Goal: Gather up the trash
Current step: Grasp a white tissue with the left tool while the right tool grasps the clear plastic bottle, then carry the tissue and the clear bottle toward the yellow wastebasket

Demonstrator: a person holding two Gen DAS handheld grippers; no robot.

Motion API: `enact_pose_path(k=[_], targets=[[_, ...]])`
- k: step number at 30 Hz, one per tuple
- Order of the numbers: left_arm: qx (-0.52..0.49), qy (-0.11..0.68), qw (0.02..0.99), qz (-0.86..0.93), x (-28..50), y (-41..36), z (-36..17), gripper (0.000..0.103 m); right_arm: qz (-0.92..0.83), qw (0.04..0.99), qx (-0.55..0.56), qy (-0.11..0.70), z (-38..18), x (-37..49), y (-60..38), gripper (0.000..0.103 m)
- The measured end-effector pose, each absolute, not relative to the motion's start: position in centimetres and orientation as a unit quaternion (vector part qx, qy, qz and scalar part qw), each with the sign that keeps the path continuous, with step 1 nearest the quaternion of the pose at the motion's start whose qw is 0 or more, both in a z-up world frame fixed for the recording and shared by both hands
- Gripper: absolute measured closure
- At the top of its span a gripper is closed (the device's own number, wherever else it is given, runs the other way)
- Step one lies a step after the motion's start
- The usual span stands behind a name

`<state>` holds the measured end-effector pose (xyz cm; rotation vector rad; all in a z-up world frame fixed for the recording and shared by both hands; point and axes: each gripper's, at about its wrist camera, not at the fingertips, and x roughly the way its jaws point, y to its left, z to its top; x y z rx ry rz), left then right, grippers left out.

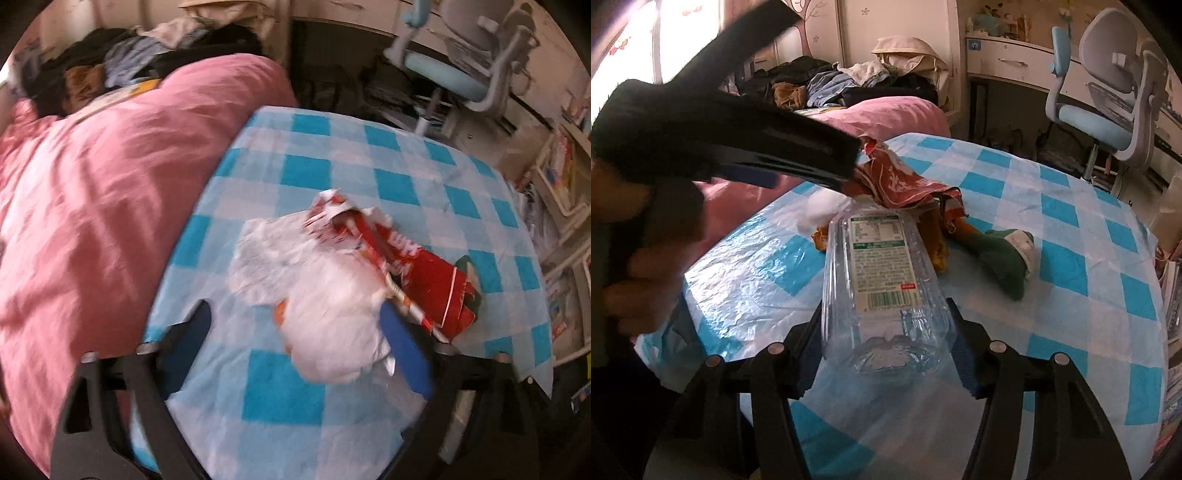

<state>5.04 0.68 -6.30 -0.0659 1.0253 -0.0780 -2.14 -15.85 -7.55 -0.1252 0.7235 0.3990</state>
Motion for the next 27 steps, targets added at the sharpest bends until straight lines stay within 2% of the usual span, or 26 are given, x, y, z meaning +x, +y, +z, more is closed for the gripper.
enact_pose_path(k=[1, 3, 4, 6, 16, 19, 23, 24, 26, 27], targets=[[-0.037, 0.497, 0.866, -0.048, 5.3, 0.7, -6.5, 0.068, 0.195, 0.914, -0.053, 0.352, -7.4, -2.2, -16.2, 0.045], [-0.058, 0.507, 0.858, -0.06, 5.2, 1.1, -6.7, 0.092, 0.198, 0.913, -0.028, 0.356, -7.0, -2.4, -17.2, 0.045], [-0.067, 0.502, 0.86, -0.061, 4.8, 1.6, -6.4, 0.097, 0.199, 0.912, -0.017, 0.358, -6.9, -2.5, -17.7, 0.045], [-0.074, 0.491, 0.866, -0.06, 4.2, 2.1, -5.9, 0.1, 0.2, 0.911, 0.007, 0.361, -6.5, -2.9, -18.6, 0.045], [-0.199, 0.433, 0.875, -0.089, -1.8, 7.8, -2.9, 0.101, 0.181, 0.915, 0.028, 0.358, -6.1, -6.3, -20.7, 0.045], [-0.188, 0.454, 0.869, -0.066, -2.7, 8.2, -3.8, 0.101, 0.172, 0.916, 0.033, 0.36, -6.3, -7.1, -21.4, 0.045], [-0.175, 0.524, 0.833, -0.018, -2.7, 8.9, -7.1, 0.1, 0.162, 0.918, 0.03, 0.36, -6.3, -8.3, -21.8, 0.046], [-0.171, 0.539, 0.825, -0.003, -2.6, 9.0, -7.8, 0.097, 0.159, 0.919, 0.026, 0.36, -6.4, -8.5, -21.8, 0.046], [-0.159, 0.549, 0.821, 0.007, -2.7, 9.0, -8.4, 0.075, 0.156, 0.919, 0.02, 0.362, -6.6, -8.9, -21.7, 0.045], [-0.143, 0.548, 0.824, 0.02, -2.8, 8.8, -8.3, 0.054, 0.156, 0.918, 0.018, 0.364, -6.7, -9.1, -21.6, 0.045]])
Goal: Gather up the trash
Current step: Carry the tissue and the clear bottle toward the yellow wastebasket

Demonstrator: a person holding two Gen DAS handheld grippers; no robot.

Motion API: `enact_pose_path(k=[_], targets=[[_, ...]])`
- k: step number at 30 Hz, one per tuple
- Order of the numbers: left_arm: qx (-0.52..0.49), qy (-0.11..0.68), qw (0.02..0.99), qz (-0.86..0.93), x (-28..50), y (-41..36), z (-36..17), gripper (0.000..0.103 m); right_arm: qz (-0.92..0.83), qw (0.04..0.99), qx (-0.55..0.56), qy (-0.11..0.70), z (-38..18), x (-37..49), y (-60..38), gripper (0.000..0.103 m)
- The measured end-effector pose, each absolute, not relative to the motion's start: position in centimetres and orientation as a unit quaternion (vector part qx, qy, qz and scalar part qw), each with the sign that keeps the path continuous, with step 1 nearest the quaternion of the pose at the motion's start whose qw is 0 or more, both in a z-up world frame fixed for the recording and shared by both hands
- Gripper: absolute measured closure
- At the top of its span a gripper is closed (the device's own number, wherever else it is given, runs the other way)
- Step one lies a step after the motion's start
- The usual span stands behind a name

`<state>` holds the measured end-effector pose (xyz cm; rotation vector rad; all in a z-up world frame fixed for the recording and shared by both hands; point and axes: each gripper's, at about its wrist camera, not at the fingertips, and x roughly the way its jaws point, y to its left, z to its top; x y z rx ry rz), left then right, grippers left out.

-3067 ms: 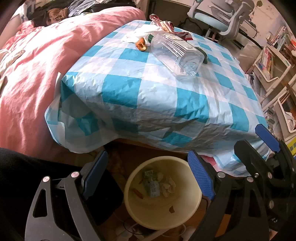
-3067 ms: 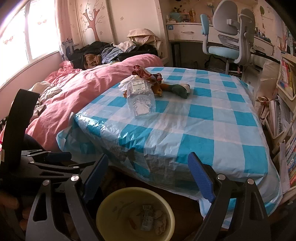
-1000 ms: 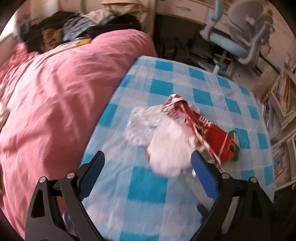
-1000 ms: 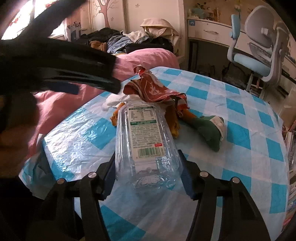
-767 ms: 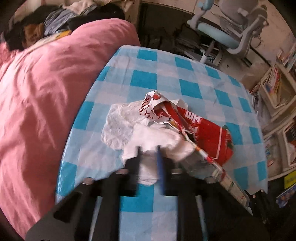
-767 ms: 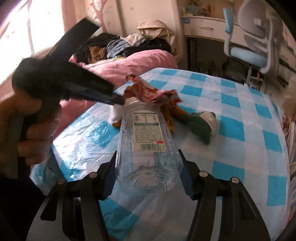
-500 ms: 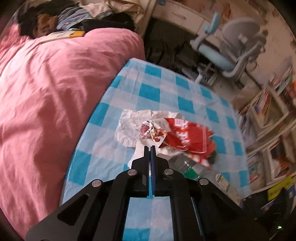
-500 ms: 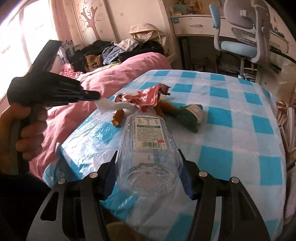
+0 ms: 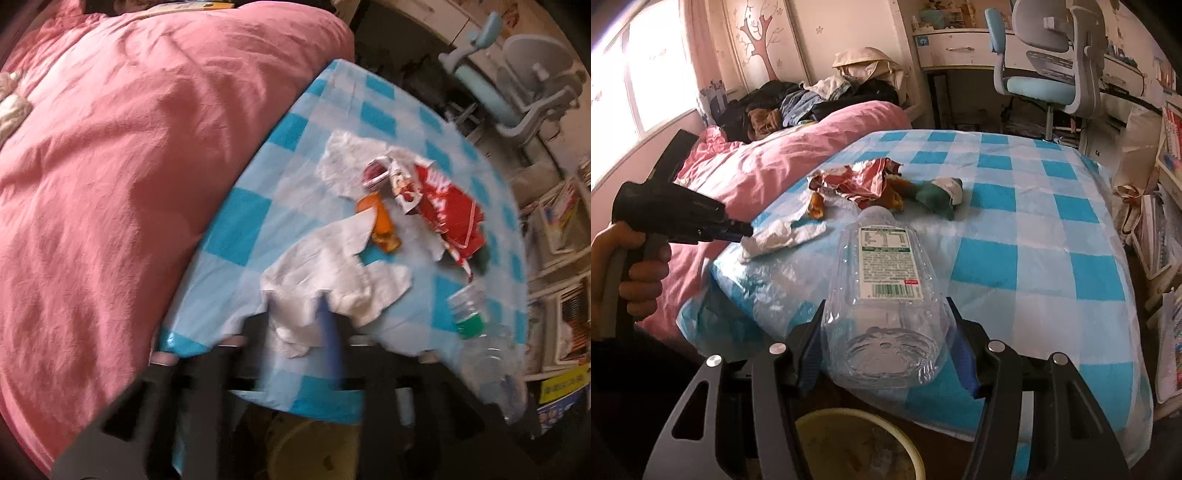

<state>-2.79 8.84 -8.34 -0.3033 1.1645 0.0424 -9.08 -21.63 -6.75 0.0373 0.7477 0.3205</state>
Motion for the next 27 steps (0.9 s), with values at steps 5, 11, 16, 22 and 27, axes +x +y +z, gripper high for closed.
enact_pose_path(k=[5, 11, 16, 22, 27], targets=[[-0.041, 0.529, 0.844, 0.072, -2.7, 7.2, -8.1, 0.021, 0.155, 0.917, 0.014, 0.368, -7.3, -9.4, -21.8, 0.045], [0.013, 0.558, 0.827, 0.069, -0.3, 5.5, -10.2, 0.019, 0.153, 0.914, 0.019, 0.375, -8.1, -8.8, -22.0, 0.045], [-0.02, 0.552, 0.833, 0.031, 0.1, 5.5, -10.2, 0.047, 0.16, 0.914, 0.031, 0.372, -8.1, -8.8, -22.0, 0.046], [-0.025, 0.535, 0.844, 0.006, -0.6, 4.7, -9.3, 0.097, 0.179, 0.91, 0.061, 0.368, -7.6, -9.0, -22.3, 0.047], [-0.07, 0.486, 0.871, -0.021, -2.9, 5.4, -6.4, 0.097, 0.195, 0.911, 0.076, 0.356, -6.6, -10.2, -22.2, 0.047]])
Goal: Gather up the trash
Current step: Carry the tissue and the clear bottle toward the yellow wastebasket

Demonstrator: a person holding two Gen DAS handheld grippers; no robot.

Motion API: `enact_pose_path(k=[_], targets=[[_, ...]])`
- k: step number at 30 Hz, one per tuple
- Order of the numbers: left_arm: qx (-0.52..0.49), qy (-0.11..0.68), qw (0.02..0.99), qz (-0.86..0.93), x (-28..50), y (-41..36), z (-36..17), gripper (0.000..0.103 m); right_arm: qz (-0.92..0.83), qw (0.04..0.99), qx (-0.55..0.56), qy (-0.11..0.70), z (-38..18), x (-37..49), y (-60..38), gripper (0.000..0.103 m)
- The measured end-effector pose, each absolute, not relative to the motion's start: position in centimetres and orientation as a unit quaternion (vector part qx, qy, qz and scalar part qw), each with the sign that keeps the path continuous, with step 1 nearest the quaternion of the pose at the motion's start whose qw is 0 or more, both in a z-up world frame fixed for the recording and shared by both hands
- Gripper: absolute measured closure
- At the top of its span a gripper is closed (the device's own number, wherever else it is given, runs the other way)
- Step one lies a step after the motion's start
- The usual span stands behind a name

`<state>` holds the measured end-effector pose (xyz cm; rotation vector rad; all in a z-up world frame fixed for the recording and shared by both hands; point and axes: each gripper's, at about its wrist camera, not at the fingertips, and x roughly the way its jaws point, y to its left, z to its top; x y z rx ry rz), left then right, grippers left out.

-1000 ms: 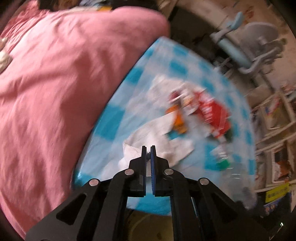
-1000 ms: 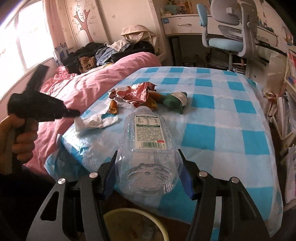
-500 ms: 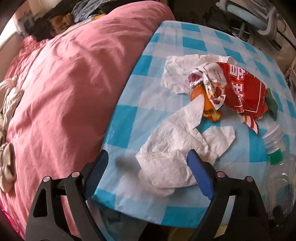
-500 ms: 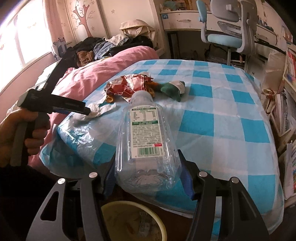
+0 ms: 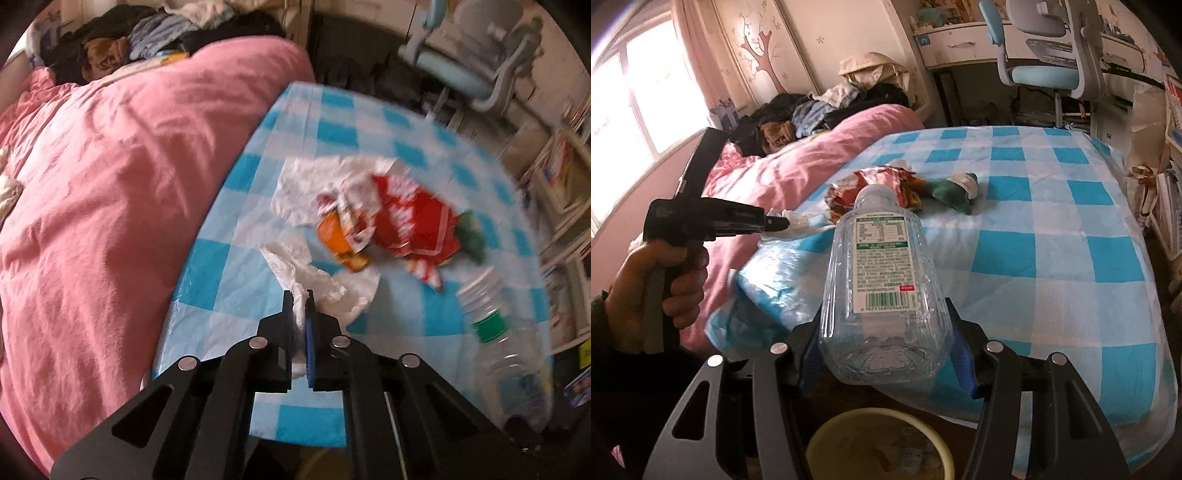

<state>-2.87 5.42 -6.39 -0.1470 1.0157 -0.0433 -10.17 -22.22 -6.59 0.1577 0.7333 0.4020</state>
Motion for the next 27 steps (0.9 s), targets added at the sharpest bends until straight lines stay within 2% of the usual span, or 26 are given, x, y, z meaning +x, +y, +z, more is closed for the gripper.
enact_pose_path(k=[8, 18, 27], targets=[[-0.115, 0.429, 0.893, -0.076, -7.4, 5.5, -3.4, 0.097, 0.227, 0.904, 0.069, 0.355, -5.7, -14.4, -21.2, 0.047], [-0.09, 0.42, 0.897, -0.109, -13.8, 3.1, -3.5, 0.097, 0.256, 0.876, -0.018, 0.409, -7.8, -20.5, -18.8, 0.047], [-0.06, 0.426, 0.893, -0.131, -18.9, 1.1, -4.6, 0.097, 0.242, 0.853, -0.076, 0.455, -10.6, -21.2, -17.4, 0.046]])
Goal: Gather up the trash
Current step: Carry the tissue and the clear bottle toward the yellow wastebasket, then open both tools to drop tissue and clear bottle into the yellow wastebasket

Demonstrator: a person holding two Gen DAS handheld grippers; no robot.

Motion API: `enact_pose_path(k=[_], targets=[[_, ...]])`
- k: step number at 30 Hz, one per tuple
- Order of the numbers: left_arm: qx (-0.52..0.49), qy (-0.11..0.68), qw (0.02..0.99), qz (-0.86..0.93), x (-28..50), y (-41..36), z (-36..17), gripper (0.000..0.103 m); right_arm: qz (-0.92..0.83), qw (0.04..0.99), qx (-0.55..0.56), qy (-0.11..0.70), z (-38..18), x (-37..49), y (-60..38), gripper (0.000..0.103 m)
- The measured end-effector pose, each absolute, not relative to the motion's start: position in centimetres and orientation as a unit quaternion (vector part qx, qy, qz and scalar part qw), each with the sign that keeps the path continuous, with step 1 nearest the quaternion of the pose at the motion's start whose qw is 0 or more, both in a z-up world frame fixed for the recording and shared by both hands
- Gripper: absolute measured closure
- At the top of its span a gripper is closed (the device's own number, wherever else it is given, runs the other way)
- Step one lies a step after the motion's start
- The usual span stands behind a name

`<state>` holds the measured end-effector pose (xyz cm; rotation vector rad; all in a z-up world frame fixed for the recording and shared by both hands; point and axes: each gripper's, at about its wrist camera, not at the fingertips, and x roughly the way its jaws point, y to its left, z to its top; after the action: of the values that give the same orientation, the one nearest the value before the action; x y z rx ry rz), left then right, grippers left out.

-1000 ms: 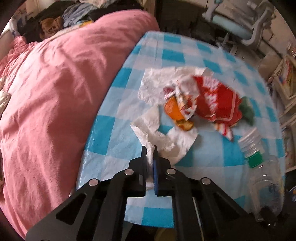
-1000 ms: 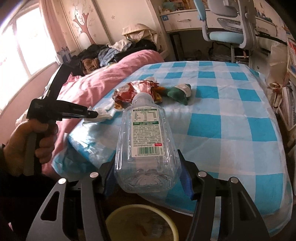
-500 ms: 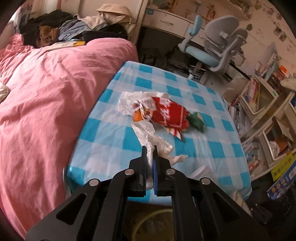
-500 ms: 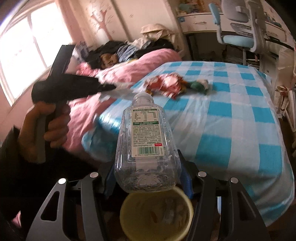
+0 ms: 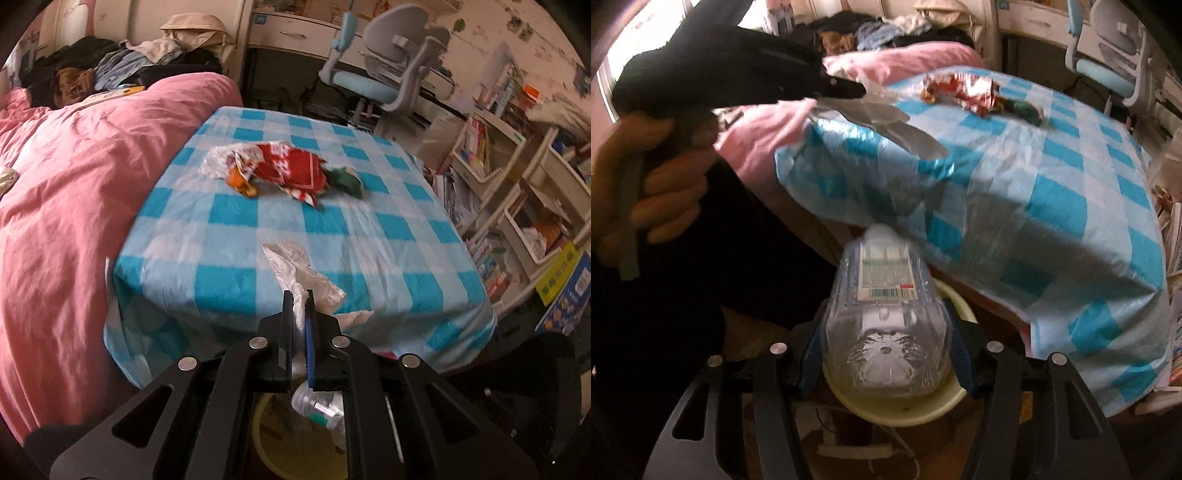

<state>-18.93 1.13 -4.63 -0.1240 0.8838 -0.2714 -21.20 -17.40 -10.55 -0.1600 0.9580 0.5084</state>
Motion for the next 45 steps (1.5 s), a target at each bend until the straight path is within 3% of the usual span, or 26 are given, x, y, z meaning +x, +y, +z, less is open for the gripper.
enact_pose_path(k=[17, 24, 26, 28, 30, 39, 45], targets=[[0.023, 0.453, 0.876, -0.16, -23.9, -3.0, -6.9, 0.097, 0.147, 0.912, 0.027, 0.382, -7.6, -21.4, -22.4, 0.026], [0.053, 0.51, 0.833, -0.206, -25.0, -5.0, -9.2, 0.096, 0.125, 0.926, 0.016, 0.356, -6.8, -21.5, -22.8, 0.02], [0.062, 0.519, 0.827, -0.206, -25.2, -5.4, -9.7, 0.086, 0.12, 0.927, 0.016, 0.355, -6.8, -21.5, -23.0, 0.02], [0.069, 0.518, 0.829, -0.198, -25.3, -5.6, -9.8, 0.062, 0.114, 0.927, 0.019, 0.356, -6.9, -21.5, -23.3, 0.02], [0.07, 0.508, 0.838, -0.185, -25.4, -5.4, -9.4, 0.052, 0.111, 0.928, 0.02, 0.356, -6.9, -21.4, -23.4, 0.019], [0.046, 0.459, 0.88, -0.112, -24.6, -3.2, -7.7, 0.035, 0.105, 0.93, -0.002, 0.352, -6.9, -21.7, -22.9, 0.017], [0.031, 0.44, 0.894, -0.084, -24.2, -2.2, -6.9, 0.031, 0.103, 0.932, -0.023, 0.346, -7.0, -21.8, -22.1, 0.015]])
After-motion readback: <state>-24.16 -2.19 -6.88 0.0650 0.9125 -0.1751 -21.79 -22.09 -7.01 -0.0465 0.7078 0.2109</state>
